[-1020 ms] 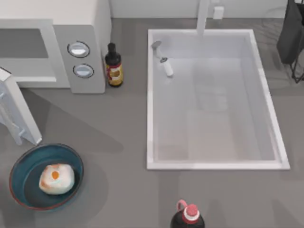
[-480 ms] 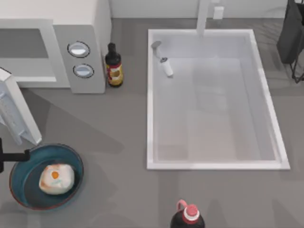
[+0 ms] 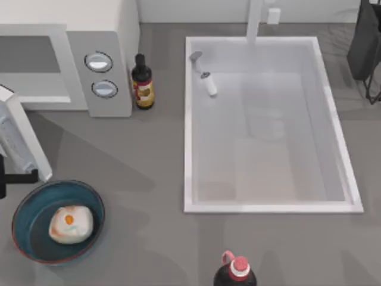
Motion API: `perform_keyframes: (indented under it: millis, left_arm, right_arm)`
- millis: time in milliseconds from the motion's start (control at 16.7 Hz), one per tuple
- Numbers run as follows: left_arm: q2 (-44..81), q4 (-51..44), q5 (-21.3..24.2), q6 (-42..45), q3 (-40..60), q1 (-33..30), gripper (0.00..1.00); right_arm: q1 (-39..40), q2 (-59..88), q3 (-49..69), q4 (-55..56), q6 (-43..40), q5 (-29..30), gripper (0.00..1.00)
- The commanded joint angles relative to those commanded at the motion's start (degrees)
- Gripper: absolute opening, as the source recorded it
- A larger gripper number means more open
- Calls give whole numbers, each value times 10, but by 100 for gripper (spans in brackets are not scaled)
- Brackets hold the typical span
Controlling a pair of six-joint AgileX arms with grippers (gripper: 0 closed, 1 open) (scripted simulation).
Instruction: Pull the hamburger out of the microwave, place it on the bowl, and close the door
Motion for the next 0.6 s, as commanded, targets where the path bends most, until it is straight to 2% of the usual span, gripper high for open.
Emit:
perform_keyframes:
  millis: [360,600]
  left_arm:
    - [188,72,-9,-8,103,-15,0]
    - [222,90,-11,-10,127,-21,0]
  right_arm:
    - [0,0,0,0,0,0,100]
    - [0,0,0,0,0,0,100]
